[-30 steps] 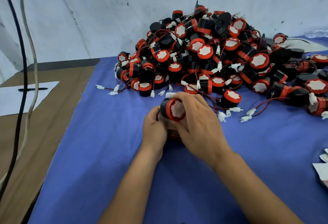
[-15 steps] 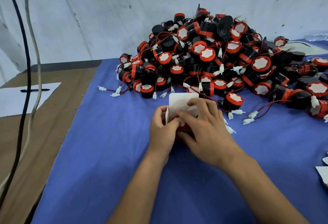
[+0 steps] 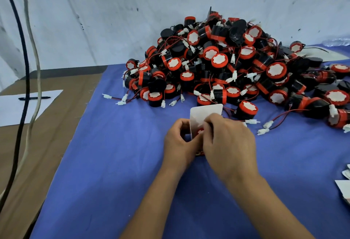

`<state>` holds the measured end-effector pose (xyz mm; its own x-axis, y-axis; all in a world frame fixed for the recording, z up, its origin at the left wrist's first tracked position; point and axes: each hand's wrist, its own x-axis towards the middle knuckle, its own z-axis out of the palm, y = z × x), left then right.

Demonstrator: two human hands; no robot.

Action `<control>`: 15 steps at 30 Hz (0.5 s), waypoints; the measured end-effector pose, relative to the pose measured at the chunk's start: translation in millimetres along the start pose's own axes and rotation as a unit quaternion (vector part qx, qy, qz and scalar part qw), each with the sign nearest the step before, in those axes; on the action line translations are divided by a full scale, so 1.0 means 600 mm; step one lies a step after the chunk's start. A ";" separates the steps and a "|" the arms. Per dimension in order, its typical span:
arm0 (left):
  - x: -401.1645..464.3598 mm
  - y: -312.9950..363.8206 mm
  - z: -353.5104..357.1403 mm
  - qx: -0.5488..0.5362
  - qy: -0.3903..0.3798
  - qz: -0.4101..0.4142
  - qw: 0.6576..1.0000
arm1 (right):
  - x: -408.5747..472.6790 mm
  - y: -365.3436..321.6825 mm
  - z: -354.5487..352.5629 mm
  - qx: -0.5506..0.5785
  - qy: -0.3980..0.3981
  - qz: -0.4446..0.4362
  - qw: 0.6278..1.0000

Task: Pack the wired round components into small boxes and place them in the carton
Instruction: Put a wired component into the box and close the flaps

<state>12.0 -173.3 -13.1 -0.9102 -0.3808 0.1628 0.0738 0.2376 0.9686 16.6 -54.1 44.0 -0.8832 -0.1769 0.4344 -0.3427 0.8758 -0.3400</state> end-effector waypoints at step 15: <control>0.001 0.000 0.013 0.029 -0.031 -0.018 0.999 | 0.009 0.012 -0.005 0.067 -0.050 0.013 0.996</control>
<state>8.3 -166.6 -14.5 -0.9358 -0.3337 0.1139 0.0183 0.2766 0.9608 10.1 -47.2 46.5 -0.9178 -0.2045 0.3404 -0.3526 0.8139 -0.4617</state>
